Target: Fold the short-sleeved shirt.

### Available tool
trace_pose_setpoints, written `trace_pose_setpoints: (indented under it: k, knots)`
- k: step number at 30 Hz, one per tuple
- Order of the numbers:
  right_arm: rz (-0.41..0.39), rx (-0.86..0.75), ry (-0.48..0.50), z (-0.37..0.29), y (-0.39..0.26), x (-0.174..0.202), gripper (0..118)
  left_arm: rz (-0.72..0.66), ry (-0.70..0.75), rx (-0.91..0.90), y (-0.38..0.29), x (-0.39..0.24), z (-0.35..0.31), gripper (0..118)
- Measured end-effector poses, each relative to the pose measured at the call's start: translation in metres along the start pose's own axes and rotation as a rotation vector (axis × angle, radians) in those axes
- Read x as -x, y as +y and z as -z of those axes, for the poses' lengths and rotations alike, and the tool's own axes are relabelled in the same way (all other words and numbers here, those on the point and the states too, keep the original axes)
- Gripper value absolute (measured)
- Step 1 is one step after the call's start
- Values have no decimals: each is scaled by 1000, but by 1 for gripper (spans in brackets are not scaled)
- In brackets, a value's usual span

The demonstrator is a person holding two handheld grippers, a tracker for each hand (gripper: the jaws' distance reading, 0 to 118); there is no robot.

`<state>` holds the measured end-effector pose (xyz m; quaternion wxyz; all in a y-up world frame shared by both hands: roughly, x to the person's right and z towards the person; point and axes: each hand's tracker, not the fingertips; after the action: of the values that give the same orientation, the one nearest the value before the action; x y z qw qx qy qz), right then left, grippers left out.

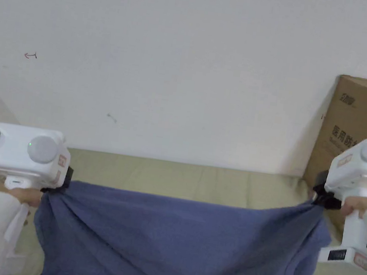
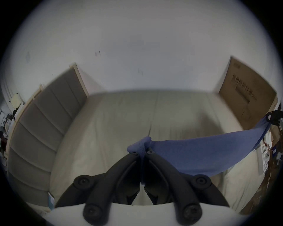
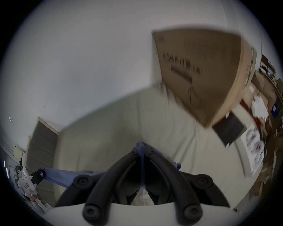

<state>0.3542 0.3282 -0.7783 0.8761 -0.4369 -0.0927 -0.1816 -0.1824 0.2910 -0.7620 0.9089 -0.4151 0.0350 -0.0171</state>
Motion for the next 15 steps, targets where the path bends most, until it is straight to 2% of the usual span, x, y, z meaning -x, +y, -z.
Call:
trace_pose_setpoints:
  k: [3, 5, 6, 9, 13, 15]
  knots:
    - [17, 145, -42, 71, -57, -28, 3, 2, 12, 137, -64, -5, 55, 1]
    - [58, 203, -70, 93, -91, -46, 3, 3, -10, 186, -99, -5, 73, 1]
    - [56, 226, -48, 100, -106, -55, 3, 1, -19, 194, -114, -1, 82, 1]
    - [61, 254, -41, 93, -138, -72, 3, -32, -49, 216, -144, 12, 80, 1]
    - [41, 217, 20, 49, -158, -86, 3, -77, -87, 172, -169, 33, 39, 1]
    - [-14, 167, 45, 18, -174, -89, 3, -69, -111, 135, -185, 38, 5, 1]
